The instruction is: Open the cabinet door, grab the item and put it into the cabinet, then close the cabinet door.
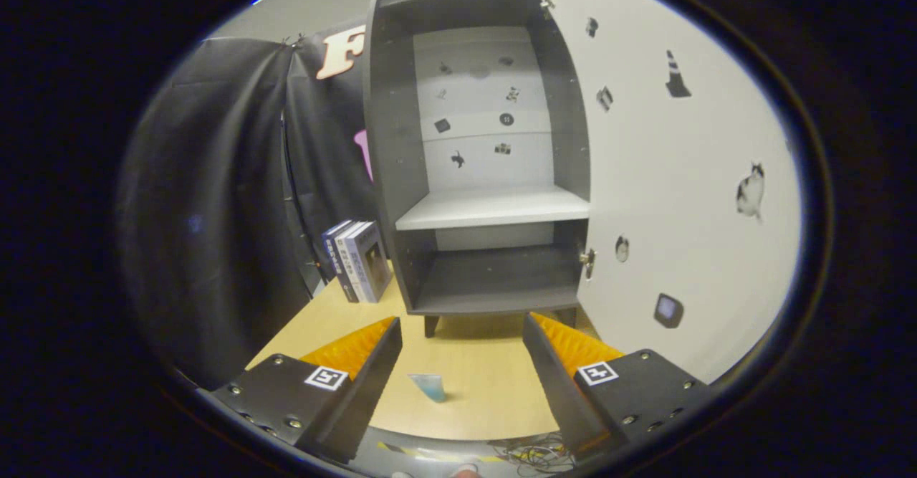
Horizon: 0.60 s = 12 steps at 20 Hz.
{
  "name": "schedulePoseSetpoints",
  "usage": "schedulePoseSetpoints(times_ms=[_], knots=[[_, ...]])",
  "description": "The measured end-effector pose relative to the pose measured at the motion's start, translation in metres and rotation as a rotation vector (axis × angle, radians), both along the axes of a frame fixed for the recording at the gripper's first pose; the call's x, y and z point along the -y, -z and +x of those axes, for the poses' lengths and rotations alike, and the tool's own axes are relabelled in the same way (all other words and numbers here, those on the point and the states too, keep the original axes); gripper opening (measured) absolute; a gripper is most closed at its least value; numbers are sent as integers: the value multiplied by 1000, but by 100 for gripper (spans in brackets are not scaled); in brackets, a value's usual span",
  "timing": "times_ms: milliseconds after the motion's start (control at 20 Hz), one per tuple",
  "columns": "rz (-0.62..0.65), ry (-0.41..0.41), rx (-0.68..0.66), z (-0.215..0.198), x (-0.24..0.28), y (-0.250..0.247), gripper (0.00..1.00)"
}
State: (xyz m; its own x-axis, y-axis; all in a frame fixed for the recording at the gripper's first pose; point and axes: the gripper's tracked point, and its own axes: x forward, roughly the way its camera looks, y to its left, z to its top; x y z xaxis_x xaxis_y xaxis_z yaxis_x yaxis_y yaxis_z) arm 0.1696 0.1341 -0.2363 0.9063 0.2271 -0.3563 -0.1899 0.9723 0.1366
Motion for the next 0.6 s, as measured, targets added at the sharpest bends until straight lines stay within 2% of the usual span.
schedulePoseSetpoints(times_ms=[350,600], knots=[[-25,-81,-144,22,-58,105,100],[-56,-106,-210,31,-78,162,100]])
